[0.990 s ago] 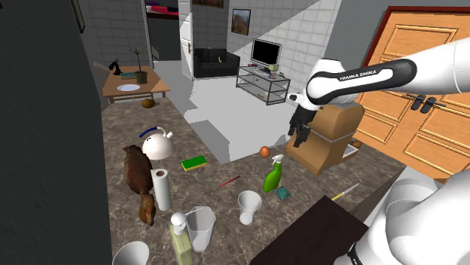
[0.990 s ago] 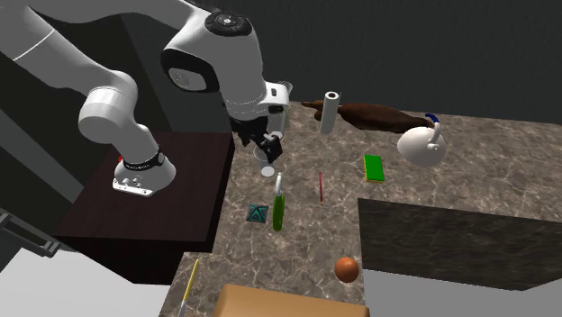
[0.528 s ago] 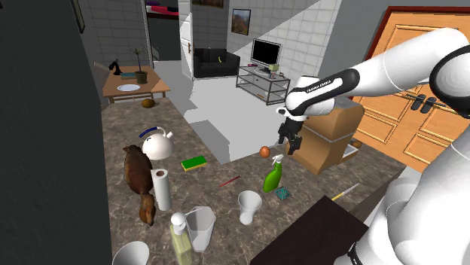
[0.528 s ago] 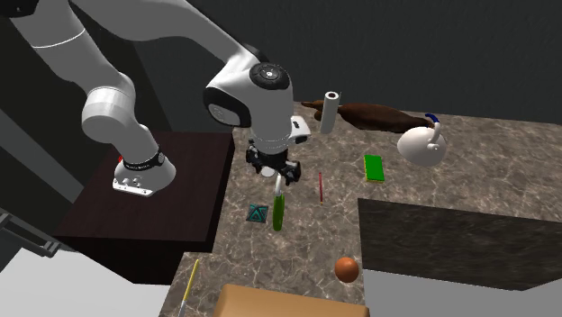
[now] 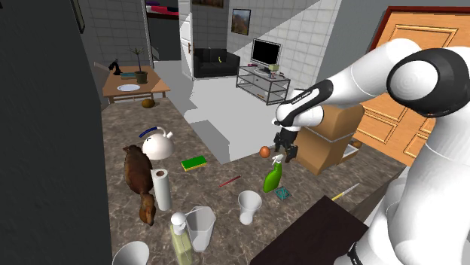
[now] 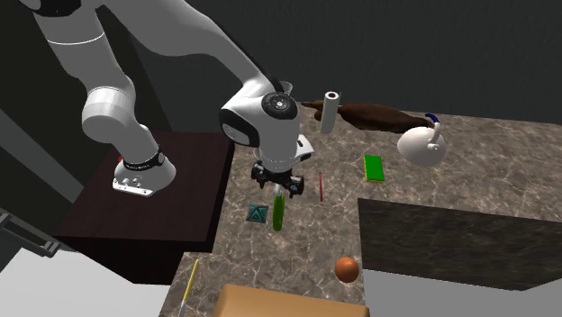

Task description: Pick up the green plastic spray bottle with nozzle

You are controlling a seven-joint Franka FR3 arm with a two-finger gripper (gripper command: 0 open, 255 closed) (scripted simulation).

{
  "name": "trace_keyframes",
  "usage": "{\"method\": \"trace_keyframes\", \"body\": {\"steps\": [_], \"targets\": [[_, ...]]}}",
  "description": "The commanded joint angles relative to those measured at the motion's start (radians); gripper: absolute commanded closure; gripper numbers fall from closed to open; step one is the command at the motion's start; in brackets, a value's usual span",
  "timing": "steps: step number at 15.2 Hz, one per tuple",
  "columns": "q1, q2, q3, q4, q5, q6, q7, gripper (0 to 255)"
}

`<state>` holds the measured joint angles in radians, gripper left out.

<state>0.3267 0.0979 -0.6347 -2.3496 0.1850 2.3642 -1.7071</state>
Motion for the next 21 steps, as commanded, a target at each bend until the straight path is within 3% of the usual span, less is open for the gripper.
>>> {"method": "trace_keyframes", "body": {"steps": [1, 3, 4, 13, 21], "targets": [[-0.005, 0.030, 0.006, -0.007, 0.032, 0.029, -0.026, 0], [-0.005, 0.030, 0.006, -0.007, 0.031, 0.029, -0.026, 0], [-0.006, 0.032, 0.006, -0.006, 0.033, 0.030, -0.027, 255], [-0.005, 0.030, 0.006, -0.007, 0.031, 0.029, -0.026, 255], [0.006, -0.069, -0.011, 0.017, -0.067, -0.068, 0.049, 255]]}}
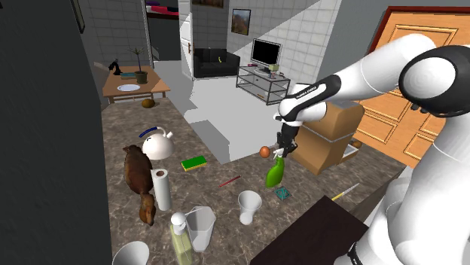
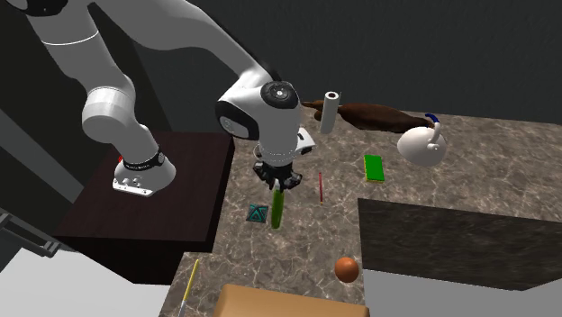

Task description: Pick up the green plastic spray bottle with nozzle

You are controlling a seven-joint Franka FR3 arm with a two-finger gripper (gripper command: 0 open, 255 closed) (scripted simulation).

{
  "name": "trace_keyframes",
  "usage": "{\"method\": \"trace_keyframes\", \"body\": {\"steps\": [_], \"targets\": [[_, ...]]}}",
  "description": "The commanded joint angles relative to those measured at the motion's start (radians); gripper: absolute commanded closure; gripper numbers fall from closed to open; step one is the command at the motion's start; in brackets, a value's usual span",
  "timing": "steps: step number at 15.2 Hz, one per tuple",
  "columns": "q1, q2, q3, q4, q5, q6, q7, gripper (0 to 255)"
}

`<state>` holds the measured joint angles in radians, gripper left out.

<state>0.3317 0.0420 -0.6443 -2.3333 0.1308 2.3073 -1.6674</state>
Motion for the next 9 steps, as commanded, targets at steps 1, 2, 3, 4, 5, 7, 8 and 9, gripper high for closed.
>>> {"method": "trace_keyframes", "body": {"steps": [1, 2, 3, 4, 5, 7, 8, 9], "targets": [[0.002, -0.025, -0.001, 0.005, -0.023, -0.024, 0.018, 255], [0.002, -0.036, -0.002, 0.010, -0.033, -0.036, 0.026, 255], [0.002, -0.047, -0.002, 0.014, -0.042, -0.049, 0.034, 255], [0.002, -0.057, -0.001, 0.019, -0.051, -0.062, 0.041, 255], [0.002, -0.068, -0.001, 0.025, -0.060, -0.075, 0.048, 255], [0.002, -0.087, 0.000, 0.036, -0.076, -0.102, 0.061, 255], [0.002, -0.089, 0.001, 0.036, -0.077, -0.104, 0.062, 255], [0.002, -0.089, 0.001, 0.036, -0.077, -0.104, 0.062, 255]]}}
